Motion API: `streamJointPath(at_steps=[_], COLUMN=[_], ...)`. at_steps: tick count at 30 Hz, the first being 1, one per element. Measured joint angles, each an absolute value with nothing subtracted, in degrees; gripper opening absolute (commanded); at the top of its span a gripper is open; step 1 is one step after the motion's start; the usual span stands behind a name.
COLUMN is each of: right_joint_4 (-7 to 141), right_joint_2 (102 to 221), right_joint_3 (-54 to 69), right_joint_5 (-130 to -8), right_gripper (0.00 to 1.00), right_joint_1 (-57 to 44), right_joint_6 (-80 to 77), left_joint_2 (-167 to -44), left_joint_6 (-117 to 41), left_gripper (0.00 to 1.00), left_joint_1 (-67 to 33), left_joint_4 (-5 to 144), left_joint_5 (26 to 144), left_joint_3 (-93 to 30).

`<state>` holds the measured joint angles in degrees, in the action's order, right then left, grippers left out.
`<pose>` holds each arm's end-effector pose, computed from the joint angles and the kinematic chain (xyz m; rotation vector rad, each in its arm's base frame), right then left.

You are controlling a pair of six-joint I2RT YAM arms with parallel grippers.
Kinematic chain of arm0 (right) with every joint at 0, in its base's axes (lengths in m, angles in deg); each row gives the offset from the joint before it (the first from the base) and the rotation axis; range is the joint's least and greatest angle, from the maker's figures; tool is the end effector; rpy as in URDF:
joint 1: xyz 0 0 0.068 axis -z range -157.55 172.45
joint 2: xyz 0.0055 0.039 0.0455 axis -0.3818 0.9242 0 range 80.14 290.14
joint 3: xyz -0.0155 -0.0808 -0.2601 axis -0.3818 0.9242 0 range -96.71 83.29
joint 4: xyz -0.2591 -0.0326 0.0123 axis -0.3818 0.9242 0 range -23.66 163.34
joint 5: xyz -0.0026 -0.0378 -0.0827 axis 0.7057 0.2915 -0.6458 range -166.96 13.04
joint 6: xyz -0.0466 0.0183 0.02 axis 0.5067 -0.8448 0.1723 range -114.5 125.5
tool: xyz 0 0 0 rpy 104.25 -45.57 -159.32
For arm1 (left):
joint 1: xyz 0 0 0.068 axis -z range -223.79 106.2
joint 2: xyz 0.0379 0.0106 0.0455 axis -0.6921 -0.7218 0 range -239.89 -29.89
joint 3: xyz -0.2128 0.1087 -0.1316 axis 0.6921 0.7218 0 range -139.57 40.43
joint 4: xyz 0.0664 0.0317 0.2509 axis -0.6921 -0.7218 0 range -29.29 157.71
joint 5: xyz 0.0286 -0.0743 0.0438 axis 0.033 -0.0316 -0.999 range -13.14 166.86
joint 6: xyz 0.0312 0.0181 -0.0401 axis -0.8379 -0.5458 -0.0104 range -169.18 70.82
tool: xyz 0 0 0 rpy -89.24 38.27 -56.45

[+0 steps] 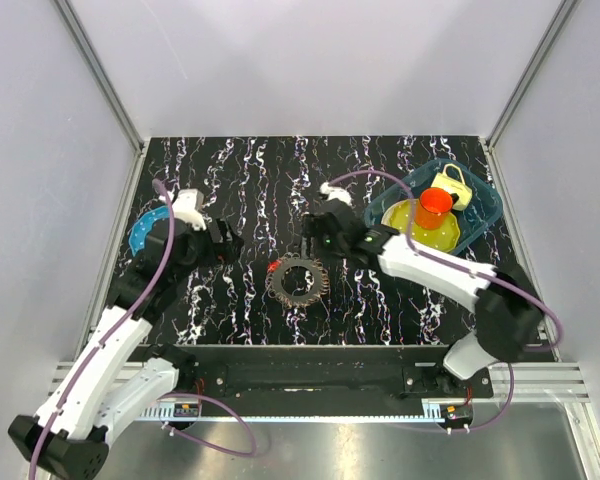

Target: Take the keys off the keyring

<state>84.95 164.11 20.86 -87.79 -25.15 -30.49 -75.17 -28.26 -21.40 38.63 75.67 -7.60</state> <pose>0.2244 0.2359 0.2717 -0.1326 2.3149 0.5536 0.1614 -0.0657 0.3241 0.0133 2.0602 -0.4522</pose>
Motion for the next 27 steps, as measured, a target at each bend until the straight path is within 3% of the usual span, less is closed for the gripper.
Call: streamJointPath(at_steps=[4,11,27], right_joint_4=[84.73,86.39,88.47], right_joint_2=[177.77,192.41,200.48], right_joint_3=[13.49,2.17,-3.38], right_joint_5=[-83.18,-80.49,-81.06], right_gripper=[0.55,0.52,0.34], right_joint_1=[-25.45,-26.79,-28.56], right_joint_6=[-26.14,-24.32,-17.15], left_joint_2=[-69.64,-64.88,-63.74], left_joint_6=[-27.05,-25.89,-25.59], left_gripper=[0.97,0.98,0.93], left_joint_1=[-21.4,-21.4,-22.78], left_joint_4=[35.94,34.76,34.84], left_joint_5=[72.19,66.42,65.48], left_joint_3=[-5.0,-4.41,-3.95])
